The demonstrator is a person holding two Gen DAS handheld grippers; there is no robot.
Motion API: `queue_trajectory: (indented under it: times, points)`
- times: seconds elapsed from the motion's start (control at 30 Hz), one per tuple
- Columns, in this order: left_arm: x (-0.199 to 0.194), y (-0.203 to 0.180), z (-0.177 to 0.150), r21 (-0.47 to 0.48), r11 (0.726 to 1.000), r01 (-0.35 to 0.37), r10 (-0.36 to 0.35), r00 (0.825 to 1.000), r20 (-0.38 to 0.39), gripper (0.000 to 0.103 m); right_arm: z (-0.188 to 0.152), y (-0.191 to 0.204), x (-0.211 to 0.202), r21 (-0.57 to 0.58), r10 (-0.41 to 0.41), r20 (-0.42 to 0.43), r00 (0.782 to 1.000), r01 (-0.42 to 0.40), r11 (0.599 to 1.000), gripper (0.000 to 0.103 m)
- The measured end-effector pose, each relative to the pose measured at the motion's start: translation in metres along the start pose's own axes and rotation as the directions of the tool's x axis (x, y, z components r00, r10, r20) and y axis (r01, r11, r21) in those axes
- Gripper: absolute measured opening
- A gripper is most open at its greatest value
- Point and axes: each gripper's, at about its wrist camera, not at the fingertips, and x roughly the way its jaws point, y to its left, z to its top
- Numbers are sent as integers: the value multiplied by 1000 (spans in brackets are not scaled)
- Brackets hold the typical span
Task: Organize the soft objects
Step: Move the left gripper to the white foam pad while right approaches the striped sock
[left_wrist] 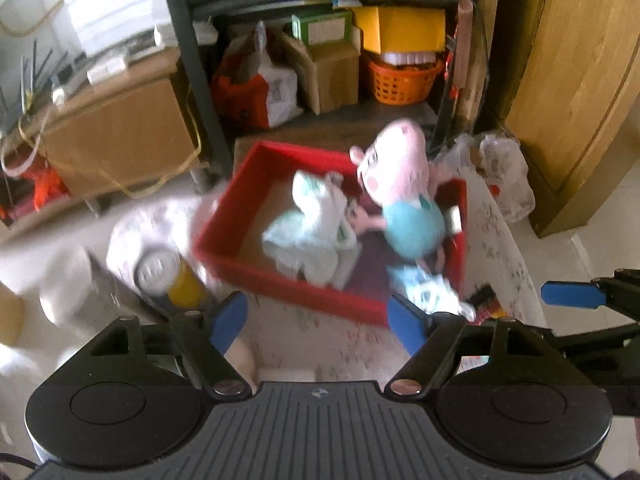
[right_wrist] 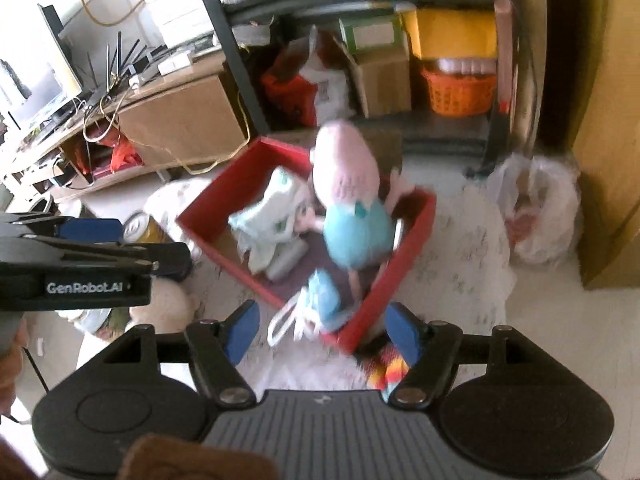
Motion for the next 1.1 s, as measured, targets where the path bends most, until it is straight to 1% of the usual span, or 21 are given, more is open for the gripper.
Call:
queue_trajectory:
  times: [0.07,0.2,0.37,0.47,0.57,0.8,1.1]
  points:
    - [3,1,-14,-17,1000,10,-10,1000,-9,76,-10,1,4,-27,-37,-12,999,36,999,42]
    - [13,6,-40,-57,998,33,-36,999,-38,76,-26,-7,7,-14,-31,-40,999,30,999,42]
    - [21,12,-63,-64,998,-4,0,998,-60,76,-39,-13,11,1,-39,-61,997,39,999,42]
    - [22,16,-71,-75,997,-3,-2,998,-61,77,-44,-10,15,-4,-43,-73,996,43,999,42]
    - [23,19,-76,-86,996,-16,11,998,-61,77,-50,-7,18,-16,-45,-84,995,44,999,42]
    - [22,19,-90,-84,996,-37,32,998,-60,78,-61,0,22,-24,-36,-95,995,34,999,42]
    - [27,15,-103,-92,995,-40,32,995,-94,78,-71,-3,22,-14,-37,-101,994,35,999,42]
